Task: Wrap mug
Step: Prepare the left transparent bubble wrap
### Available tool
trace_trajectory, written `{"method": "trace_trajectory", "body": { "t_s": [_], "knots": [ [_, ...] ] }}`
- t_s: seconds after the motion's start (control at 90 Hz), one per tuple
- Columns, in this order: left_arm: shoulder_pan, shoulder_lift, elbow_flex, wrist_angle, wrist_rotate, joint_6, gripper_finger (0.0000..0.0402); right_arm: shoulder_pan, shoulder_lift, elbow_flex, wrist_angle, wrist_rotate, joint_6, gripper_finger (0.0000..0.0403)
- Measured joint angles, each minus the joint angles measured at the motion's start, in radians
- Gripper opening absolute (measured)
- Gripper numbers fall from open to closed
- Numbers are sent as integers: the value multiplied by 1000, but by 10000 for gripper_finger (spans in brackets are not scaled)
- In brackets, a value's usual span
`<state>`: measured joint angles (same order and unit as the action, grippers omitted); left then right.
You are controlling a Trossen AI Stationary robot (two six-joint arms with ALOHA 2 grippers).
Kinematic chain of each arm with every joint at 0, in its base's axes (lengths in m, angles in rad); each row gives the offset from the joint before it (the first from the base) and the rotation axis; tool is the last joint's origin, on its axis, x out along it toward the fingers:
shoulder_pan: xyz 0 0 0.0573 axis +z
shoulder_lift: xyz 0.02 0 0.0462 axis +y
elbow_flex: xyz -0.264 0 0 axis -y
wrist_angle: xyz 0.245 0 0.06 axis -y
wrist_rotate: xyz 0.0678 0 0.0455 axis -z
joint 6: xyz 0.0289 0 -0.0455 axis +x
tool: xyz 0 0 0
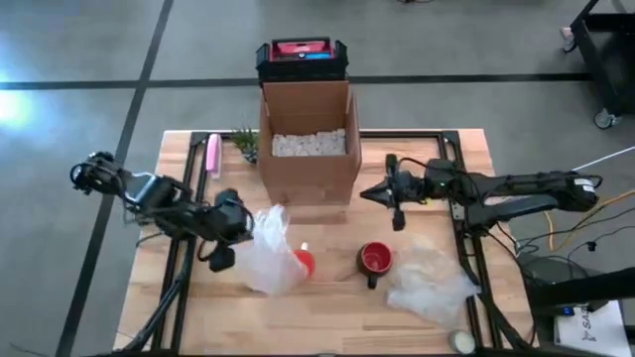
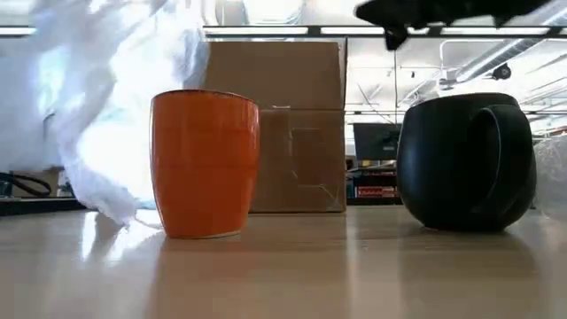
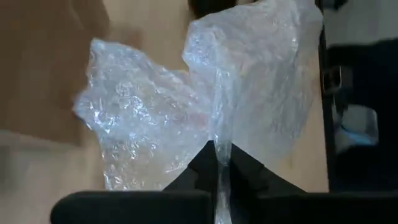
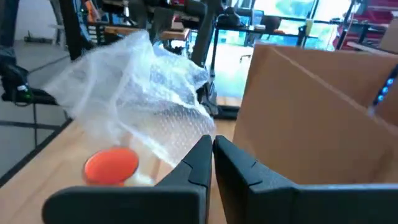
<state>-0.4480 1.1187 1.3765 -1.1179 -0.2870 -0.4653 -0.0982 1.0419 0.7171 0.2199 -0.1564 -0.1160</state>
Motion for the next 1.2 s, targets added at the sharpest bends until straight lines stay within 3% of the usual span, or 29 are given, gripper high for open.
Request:
{"method": "trace_trajectory", "body": {
  "t_s": [0.122,0.311,0.456,0.589,0.689,0.856,0.978,1.067,1.2],
  "knots": [
    [0,-26,34,3,-125,61,0,0,109,83,-11,-1,-1,43],
    [0,-60,57,55,-288,132,0,2,243,152,-63,-12,-5,148],
    [1,-66,57,75,-303,151,0,17,316,218,-56,-53,-51,217],
    [1,-59,57,79,-303,154,0,45,411,293,-53,-53,-85,255],
    [0,-52,57,81,-303,158,0,76,479,352,-96,-47,-127,269],
    [0,-52,63,82,-290,146,0,105,534,478,-426,59,-176,269],
    [0,-54,63,82,-289,144,0,105,511,537,-594,71,-157,256],
    [0,-53,63,82,-288,150,0,107,486,526,-611,70,-109,245],
    [0,-40,62,81,-286,153,0,142,467,463,-472,47,-23,229]
  ]
}}
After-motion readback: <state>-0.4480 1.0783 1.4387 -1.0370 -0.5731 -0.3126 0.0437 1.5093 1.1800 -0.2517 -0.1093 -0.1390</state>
